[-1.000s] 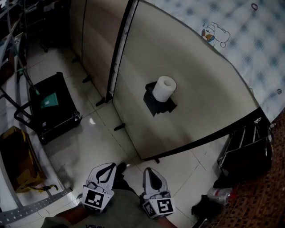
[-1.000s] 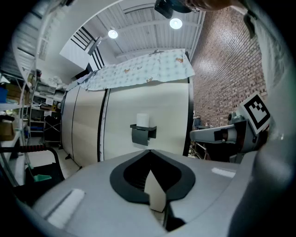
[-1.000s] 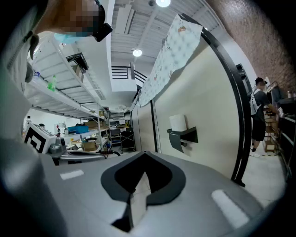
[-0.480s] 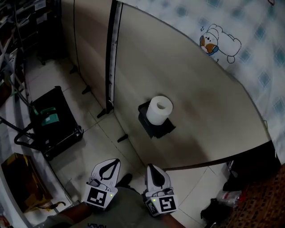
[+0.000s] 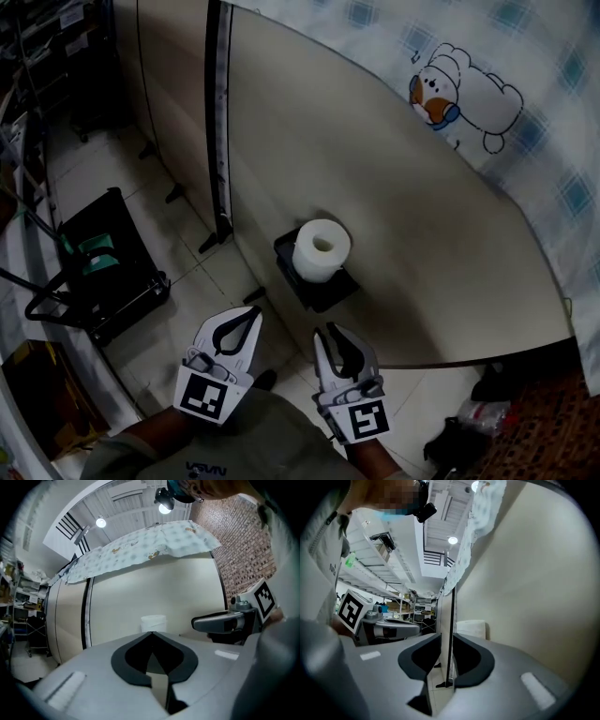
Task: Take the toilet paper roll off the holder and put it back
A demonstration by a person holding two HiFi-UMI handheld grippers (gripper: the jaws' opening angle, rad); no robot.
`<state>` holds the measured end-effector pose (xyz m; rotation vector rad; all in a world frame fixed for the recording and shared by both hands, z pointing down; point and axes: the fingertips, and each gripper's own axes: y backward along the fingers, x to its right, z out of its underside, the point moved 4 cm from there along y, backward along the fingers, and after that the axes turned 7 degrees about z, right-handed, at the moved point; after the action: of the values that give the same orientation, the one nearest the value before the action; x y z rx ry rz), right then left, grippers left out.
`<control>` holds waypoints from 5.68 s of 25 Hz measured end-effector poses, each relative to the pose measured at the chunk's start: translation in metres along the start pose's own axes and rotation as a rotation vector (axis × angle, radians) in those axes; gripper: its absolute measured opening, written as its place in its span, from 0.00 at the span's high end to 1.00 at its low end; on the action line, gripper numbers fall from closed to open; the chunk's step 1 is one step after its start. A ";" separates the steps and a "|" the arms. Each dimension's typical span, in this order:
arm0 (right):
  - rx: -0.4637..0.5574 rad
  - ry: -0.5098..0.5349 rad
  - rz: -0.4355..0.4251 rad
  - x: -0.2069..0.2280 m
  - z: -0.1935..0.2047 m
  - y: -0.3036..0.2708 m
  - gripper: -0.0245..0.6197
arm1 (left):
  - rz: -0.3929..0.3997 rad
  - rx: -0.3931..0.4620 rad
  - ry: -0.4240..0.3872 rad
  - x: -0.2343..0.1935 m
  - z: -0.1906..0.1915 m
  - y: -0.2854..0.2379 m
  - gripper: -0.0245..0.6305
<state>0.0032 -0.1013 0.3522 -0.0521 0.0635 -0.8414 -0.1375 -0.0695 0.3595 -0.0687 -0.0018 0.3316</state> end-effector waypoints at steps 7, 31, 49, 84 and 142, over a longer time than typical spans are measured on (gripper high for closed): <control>-0.068 0.219 -0.085 0.012 -0.035 -0.032 0.74 | 0.079 -0.011 -0.013 -0.021 -0.003 -0.038 0.90; -0.920 0.820 -0.202 0.015 -0.015 -0.154 0.60 | 0.444 0.011 0.068 -0.124 0.001 -0.114 0.84; -0.438 0.303 0.131 0.031 -0.056 -0.072 0.69 | 0.553 -0.022 0.074 -0.071 0.003 -0.112 0.92; -0.013 -0.887 0.231 0.073 0.114 0.093 0.70 | 0.362 -0.165 -0.025 0.070 0.079 -0.078 0.96; -0.060 -0.999 0.132 0.080 0.137 -0.002 0.71 | 0.122 -0.282 -0.103 0.029 0.129 -0.092 0.63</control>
<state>0.0656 -0.1598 0.4860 -0.5119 -0.8380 -0.6066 -0.0820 -0.1379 0.4940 -0.3325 -0.1473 0.4548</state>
